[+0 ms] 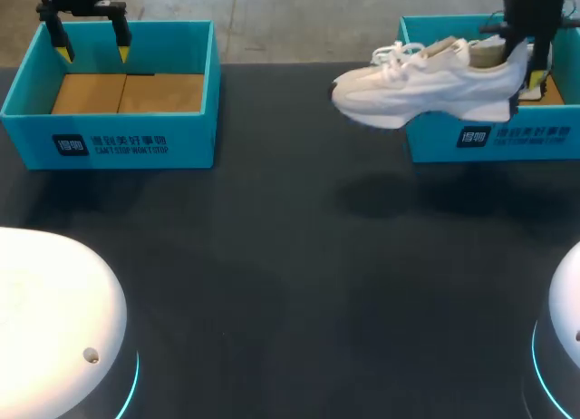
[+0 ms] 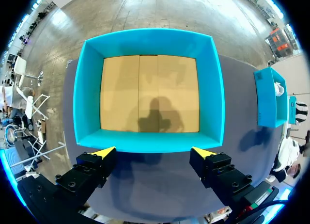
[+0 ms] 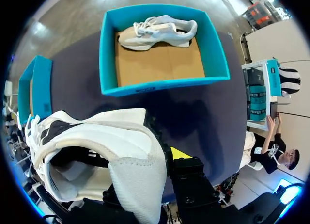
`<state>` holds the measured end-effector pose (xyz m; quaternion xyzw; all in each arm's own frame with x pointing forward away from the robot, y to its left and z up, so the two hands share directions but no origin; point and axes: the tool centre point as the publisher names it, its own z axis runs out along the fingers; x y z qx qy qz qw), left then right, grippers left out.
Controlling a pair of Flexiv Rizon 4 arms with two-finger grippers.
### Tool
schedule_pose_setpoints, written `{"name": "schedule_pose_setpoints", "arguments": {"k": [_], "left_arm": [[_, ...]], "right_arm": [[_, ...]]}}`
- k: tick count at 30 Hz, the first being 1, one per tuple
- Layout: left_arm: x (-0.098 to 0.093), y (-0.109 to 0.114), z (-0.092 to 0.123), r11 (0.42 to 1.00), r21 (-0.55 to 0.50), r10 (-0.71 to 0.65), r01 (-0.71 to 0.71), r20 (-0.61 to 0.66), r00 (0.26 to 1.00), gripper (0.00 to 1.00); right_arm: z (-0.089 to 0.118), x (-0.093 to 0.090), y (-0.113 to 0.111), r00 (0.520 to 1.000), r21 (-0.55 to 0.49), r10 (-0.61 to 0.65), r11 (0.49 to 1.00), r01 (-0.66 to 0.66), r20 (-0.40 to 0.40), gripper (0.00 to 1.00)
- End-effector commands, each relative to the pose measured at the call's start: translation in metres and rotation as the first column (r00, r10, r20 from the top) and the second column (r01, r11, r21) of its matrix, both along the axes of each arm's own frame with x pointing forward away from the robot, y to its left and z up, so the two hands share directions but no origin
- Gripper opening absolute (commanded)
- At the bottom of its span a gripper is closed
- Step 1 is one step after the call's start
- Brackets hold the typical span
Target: Take the shoe out of the shoebox, open the shoe tongue, remove and reinsert the insole, then place the shoe into the shoebox
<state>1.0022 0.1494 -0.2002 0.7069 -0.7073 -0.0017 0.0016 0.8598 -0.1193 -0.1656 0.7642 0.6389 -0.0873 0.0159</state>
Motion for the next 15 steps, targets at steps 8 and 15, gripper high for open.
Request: {"name": "schedule_pose_setpoints", "arguments": {"k": [8, 15], "left_arm": [[0.0, 0.0, 0.0, 1.0, 0.0, 0.0, 0.0, 0.001, 1.0, 1.0], [0.0, 0.0, 0.0, 1.0, 0.0, 0.0, 0.0, 0.001, 1.0, 1.0]], "right_arm": [[-0.018, -0.069, 0.048, 0.997, -0.014, -0.022, 1.0, 0.023, 0.077, 0.0], [-0.018, -0.069, 0.048, 0.997, -0.014, -0.022, 1.0, 0.023, 0.077, 0.0]]}}
